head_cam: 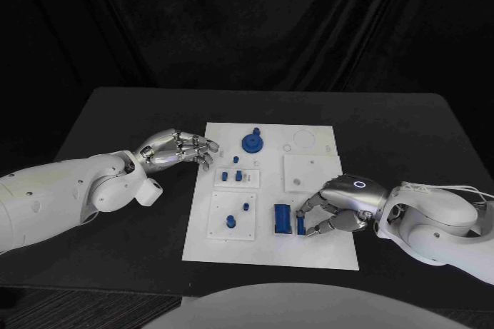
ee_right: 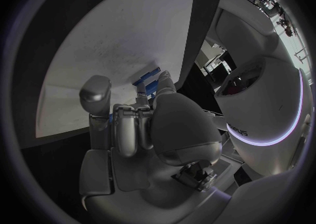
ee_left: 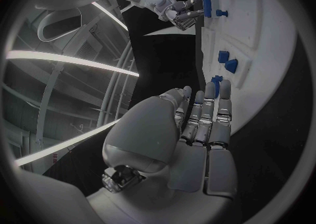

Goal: Assemble the parts on the task board

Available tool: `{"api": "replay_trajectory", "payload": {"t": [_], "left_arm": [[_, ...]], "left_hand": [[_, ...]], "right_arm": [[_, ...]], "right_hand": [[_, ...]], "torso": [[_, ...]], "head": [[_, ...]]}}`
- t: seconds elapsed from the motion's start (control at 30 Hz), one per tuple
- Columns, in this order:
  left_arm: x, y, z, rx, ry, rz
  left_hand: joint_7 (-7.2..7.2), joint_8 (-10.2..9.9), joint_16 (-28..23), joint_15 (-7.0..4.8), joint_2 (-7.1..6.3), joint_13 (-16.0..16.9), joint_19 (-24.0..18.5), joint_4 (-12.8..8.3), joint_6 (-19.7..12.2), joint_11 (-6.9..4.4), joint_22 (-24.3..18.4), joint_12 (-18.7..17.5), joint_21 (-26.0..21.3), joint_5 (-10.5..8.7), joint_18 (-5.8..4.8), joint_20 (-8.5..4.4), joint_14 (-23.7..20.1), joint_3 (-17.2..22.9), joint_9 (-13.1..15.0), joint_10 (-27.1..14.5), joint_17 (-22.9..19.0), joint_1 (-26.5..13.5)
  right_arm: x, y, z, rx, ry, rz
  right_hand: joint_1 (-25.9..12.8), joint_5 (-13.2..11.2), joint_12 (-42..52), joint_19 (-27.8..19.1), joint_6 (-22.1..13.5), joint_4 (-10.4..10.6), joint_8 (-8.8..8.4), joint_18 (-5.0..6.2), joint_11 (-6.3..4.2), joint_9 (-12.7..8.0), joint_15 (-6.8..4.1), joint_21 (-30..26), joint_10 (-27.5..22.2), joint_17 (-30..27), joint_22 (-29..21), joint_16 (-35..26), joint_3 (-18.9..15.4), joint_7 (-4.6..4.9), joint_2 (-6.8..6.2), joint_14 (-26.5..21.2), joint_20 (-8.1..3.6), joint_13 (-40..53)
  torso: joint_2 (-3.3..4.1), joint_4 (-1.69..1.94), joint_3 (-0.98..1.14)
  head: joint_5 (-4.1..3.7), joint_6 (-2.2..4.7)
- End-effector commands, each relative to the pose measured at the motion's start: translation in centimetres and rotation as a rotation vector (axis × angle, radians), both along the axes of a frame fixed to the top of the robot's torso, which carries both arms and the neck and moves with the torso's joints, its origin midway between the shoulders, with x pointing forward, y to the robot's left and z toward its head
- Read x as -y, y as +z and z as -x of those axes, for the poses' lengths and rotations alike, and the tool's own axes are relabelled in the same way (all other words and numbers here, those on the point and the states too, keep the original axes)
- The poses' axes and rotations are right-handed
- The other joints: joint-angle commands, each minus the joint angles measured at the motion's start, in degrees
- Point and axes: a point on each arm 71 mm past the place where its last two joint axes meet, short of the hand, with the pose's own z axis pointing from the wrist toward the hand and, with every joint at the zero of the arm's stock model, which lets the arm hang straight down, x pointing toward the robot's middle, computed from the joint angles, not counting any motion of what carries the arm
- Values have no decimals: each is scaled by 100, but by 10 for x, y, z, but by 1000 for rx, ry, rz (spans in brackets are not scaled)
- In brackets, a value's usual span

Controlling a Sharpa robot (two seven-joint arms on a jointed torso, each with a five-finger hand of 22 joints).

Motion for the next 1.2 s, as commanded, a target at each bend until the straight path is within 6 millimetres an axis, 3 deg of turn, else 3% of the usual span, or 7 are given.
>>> {"api": "replay_trajectory", "payload": {"t": [0.03,0.37,0.57,0.63,0.87,1.03,1.2], "left_arm": [[1,1,1,2,-7,23],[0,3,1,23,3,34],[-1,8,2,80,28,63],[-2,10,4,106,37,78],[-7,24,10,242,95,135],[-9,32,11,311,128,148],[-11,37,13,365,144,169]], "left_hand": [[26,38,27,4,10,-6,-37,11,-29,32,155,29,36,23,-36,9,-39,31,-9,8,-8,-66],[26,50,37,2,-56,-21,-46,-36,-20,33,162,38,67,22,-45,-4,-27,71,-6,34,-13,-78],[36,121,76,-12,-251,-42,-30,-165,84,16,164,97,162,14,-56,-32,50,89,18,199,-21,-134],[35,127,78,-14,-265,-47,-27,-174,92,15,163,100,173,15,-58,-34,58,91,19,215,-23,-141],[-16,213,127,-50,-432,-111,57,-79,240,-35,134,136,252,16,-45,-42,213,19,40,458,-44,-354],[-58,231,77,-2,-481,-140,10,216,273,-24,53,150,108,-53,-56,1,94,-148,38,499,-77,-564],[-76,248,-72,65,-485,-147,-266,409,306,12,-88,205,-226,-112,-101,34,-261,-278,34,487,-156,-469]], "right_arm": [[5,-6,-1,-20,-35,46],[5,6,-1,101,23,-100],[7,37,0,297,71,-397],[10,50,-4,345,51,-492],[37,93,-39,425,-149,-786],[53,101,-60,361,-299,-915],[62,96,-77,230,-405,-1018]], "right_hand": [[-59,-14,-17,-27,-205,29,-34,-85,72,-70,46,-56,590,1299,596,-21,5,59,-3,564,45,1493],[-59,3,-17,-36,-257,88,47,-68,61,-58,48,-115,590,1244,588,-37,20,30,13,553,70,1493],[7,111,-17,-74,594,180,430,-71,169,89,132,-247,590,1001,559,-111,41,197,11,503,118,1493],[13,181,-17,-274,1079,427,619,30,319,197,240,-1051,590,281,341,-391,23,224,-26,339,245,1493],[-501,768,-739,-673,1241,583,637,269,283,295,243,-2876,95,-1184,-263,-1218,-114,190,254,-7,263,853],[-977,933,-3309,-1283,1024,566,546,268,500,358,473,-4016,-1624,-4447,-1095,-4112,-437,354,628,-1176,483,-1245],[-992,844,-5563,-2553,566,573,388,230,987,368,1076,-4567,-3350,-5285,-2502,-6392,-656,750,770,-2114,1059,-3189]], "torso": [[6,1,1],[7,-1,4],[-12,-2,9],[-21,-2,10],[-75,7,18],[-130,7,45],[-234,10,75]], "head": [[1,0],[-2,0],[3,0],[0,0],[-15,0],[-36,0],[-92,0]]}}
